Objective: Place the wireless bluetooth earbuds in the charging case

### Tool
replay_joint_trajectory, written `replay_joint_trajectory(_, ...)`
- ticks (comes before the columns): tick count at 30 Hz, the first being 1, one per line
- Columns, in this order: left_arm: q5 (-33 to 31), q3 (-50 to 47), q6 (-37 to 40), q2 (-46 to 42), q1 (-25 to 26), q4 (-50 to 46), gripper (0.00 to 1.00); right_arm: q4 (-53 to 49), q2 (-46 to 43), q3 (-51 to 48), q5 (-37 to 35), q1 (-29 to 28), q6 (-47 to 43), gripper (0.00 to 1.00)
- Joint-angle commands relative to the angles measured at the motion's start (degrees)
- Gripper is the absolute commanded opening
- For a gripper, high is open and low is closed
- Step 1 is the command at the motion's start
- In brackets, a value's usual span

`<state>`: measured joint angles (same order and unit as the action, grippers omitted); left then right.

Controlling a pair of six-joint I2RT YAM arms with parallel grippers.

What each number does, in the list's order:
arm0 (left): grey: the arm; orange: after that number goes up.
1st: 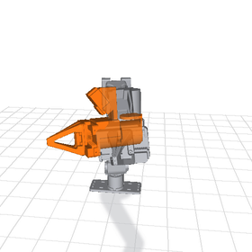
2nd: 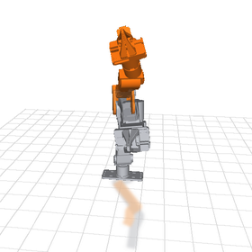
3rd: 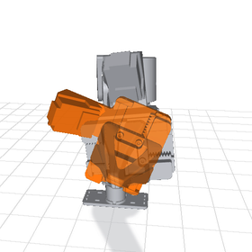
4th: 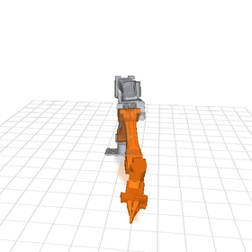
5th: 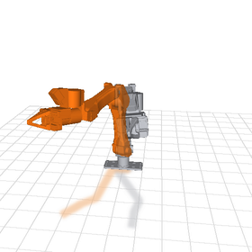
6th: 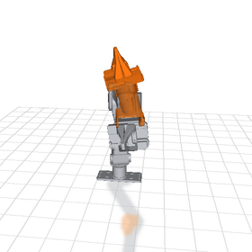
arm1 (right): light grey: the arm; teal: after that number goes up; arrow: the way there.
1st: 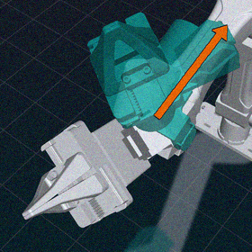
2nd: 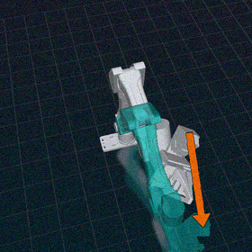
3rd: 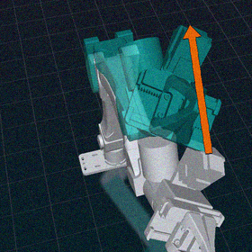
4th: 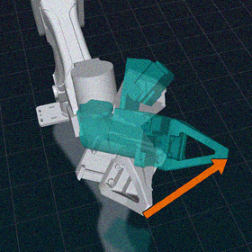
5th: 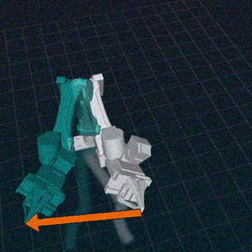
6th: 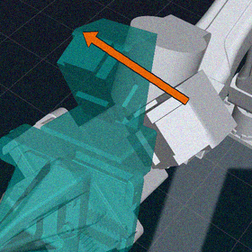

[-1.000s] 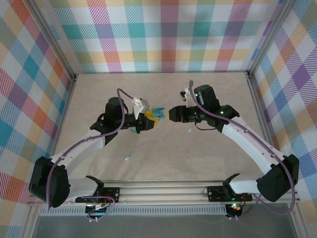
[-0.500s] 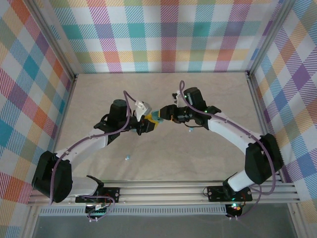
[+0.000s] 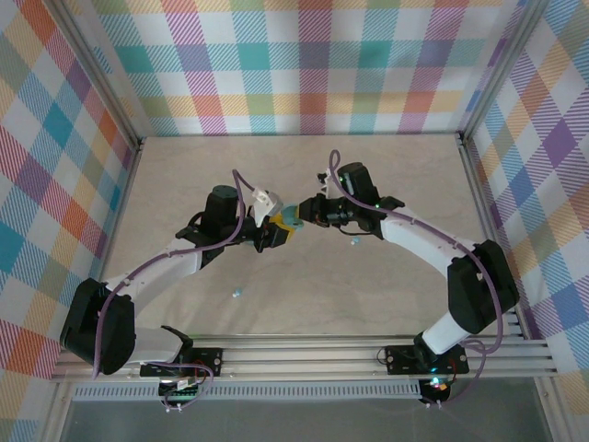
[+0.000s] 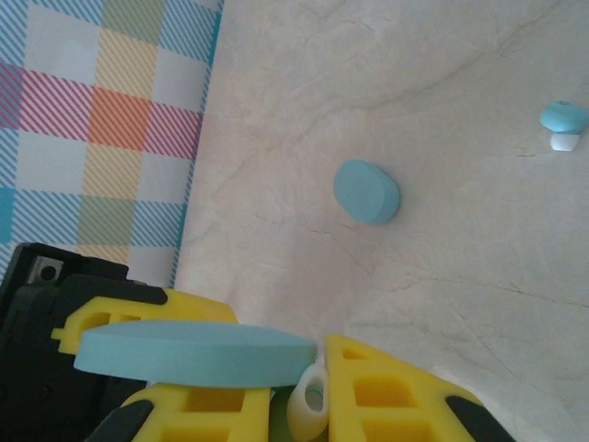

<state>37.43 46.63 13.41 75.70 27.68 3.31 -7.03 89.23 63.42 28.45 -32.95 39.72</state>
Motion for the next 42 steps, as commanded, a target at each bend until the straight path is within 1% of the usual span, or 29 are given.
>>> replay_joint_trajectory(1, -1.74, 0.58, 1.38, 0.36, 0.14, -3.59, 0.03, -5.87, -3.45, 0.01, -1.02, 0.41, -4.50, 0.14)
replay_joint_trajectory(3, -3.29, 1.46, 1.23, 1.11, -0.41, -6.17, 0.02, -10.11, -4.48, 0.84, -1.02, 0.77, -7.47, 0.15)
replay_joint_trajectory(6, -5.44, 0.70, -0.13, 0.98, -1.43, -6.25, 0.02, -17.49, -5.67, 2.35, -2.20, 1.13, -12.83, 0.15)
replay_joint_trajectory(9, -8.31, -0.61, -1.04, -0.25, -1.97, -5.75, 0.02, -24.53, -4.52, 2.88, -8.68, 1.13, -17.40, 0.15)
replay_joint_trajectory(11, -9.12, -1.39, -0.95, -1.23, -2.19, -5.80, 0.02, -29.51, -0.06, 4.38, -13.32, 1.13, -19.60, 0.15)
replay_joint_trajectory(14, -8.23, -2.53, -0.76, -2.86, -2.45, -5.89, 0.02, -34.54, 8.70, 7.98, -14.91, 0.75, -21.61, 0.13)
replay_joint_trajectory(17, -7.50, -3.08, -0.50, -4.41, -2.48, -7.15, 0.02, -37.37, 15.80, 11.24, -17.47, -0.54, -22.65, 0.12)
replay_joint_trajectory(20, -7.50, -3.48, 0.20, -6.25, -2.63, -9.02, 0.03, -40.26, 20.58, 13.99, -20.77, -1.90, -23.44, 0.12)
replay_joint_trajectory(24, -7.55, -4.07, 0.73, -7.88, -3.07, -10.25, 0.03, -44.55, 25.39, 17.01, -25.08, -3.55, -24.82, 0.17)
replay_joint_trajectory(27, -7.41, -4.52, 0.74, -8.20, -3.16, -10.25, 0.03, -46.18, 27.96, 18.35, -26.54, -3.96, -25.56, 0.20)
replay_joint_trajectory(28, -7.37, -4.61, 0.72, -8.26, -3.17, -10.30, 0.03, -46.40, 28.26, 18.54, -27.01, -4.05, -25.66, 0.22)
replay_joint_trajectory(33, -7.28, -5.21, 1.17, -8.96, -3.25, -10.26, 0.03, -46.50, 26.65, 18.76, -28.09, -4.14, -25.32, 0.39)
replay_joint_trajectory(36, -7.15, -5.24, 1.37, -8.93, -3.34, -10.35, 0.03, -46.56, 25.09, 18.95, -28.10, -4.12, -24.89, 0.43)
replay_joint_trajectory(42, -6.73, -4.99, 1.60, -9.08, -3.34, -10.39, 0.03, -45.27, 19.80, 17.73, -26.31, -4.14, -23.10, 0.43)
